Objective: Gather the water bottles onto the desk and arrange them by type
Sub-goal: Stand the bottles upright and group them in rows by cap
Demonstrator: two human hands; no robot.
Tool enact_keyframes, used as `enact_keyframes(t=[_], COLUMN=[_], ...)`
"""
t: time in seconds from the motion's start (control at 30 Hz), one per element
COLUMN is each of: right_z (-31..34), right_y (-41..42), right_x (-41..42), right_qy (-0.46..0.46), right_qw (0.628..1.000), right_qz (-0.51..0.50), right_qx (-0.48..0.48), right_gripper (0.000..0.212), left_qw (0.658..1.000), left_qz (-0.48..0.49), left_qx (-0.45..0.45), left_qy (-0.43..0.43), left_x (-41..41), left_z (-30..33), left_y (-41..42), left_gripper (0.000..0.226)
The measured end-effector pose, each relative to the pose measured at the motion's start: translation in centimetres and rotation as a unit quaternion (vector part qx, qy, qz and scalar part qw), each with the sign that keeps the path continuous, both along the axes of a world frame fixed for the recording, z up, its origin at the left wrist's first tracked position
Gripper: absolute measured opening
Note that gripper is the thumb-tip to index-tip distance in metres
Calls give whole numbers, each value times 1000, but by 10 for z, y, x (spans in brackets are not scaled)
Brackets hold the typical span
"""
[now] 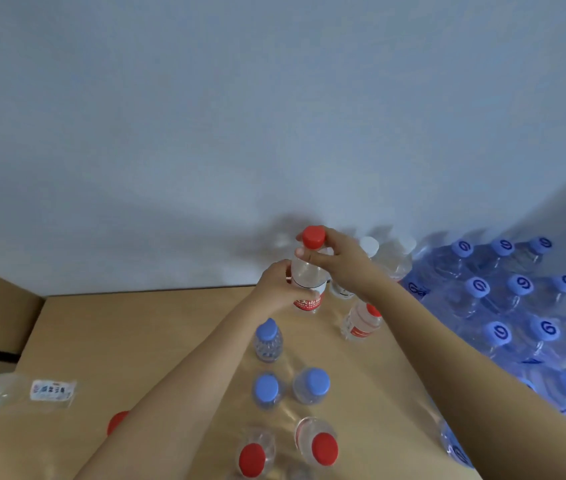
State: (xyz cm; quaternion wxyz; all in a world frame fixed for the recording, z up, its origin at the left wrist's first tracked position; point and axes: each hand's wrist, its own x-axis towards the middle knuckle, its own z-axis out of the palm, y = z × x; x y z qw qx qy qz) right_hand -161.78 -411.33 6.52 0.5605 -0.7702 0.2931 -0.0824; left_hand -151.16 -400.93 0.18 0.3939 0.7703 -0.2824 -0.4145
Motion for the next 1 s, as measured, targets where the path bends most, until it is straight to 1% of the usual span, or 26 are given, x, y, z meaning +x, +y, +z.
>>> enact_keyframes(t=[0.1, 0.23, 0.4, 0.5, 0.67, 0.73, 0.8, 0.93, 1.0], right_z=[-15, -33, -46, -48, -46, -43, -39, -33, -30], right_y=[-7, -14, -16, -17, -14, -15, -16, -13, -10], right_x=[-2, 0, 1, 3, 4, 5, 5, 6, 6], right_qy=[7, 24, 25, 33, 36, 39, 38, 42, 52], right_qw=[1000, 1000, 999, 999, 988, 983, 980, 977, 975], right_qz=[-5, -15, -14, -15, -39, -46, -47, -59, -62], right_qx=[-2, -13, -14, -36, -142, -175, -191, -200, -207], right_gripper=[35, 33, 31, 31, 34, 35, 37, 38, 42], left_qw=[1000, 996, 992, 989, 988, 987, 989, 991, 991], left_qz=[-11, -62, -75, -86, -99, -99, -85, -69, -62], left_qx=[11, 34, 70, 77, 72, 66, 69, 77, 78], left_qy=[-11, -55, -77, -89, -98, -103, -100, -90, -86], left_x=[-2, 3, 7, 9, 9, 8, 6, 3, 2], left_z=[-10, -12, -15, -17, -19, -20, -21, -22, -21], left_y=[-9, -24, -32, -35, -37, -38, -40, -42, -40], left_gripper=[52, 51, 38, 29, 35, 32, 30, 45, 49])
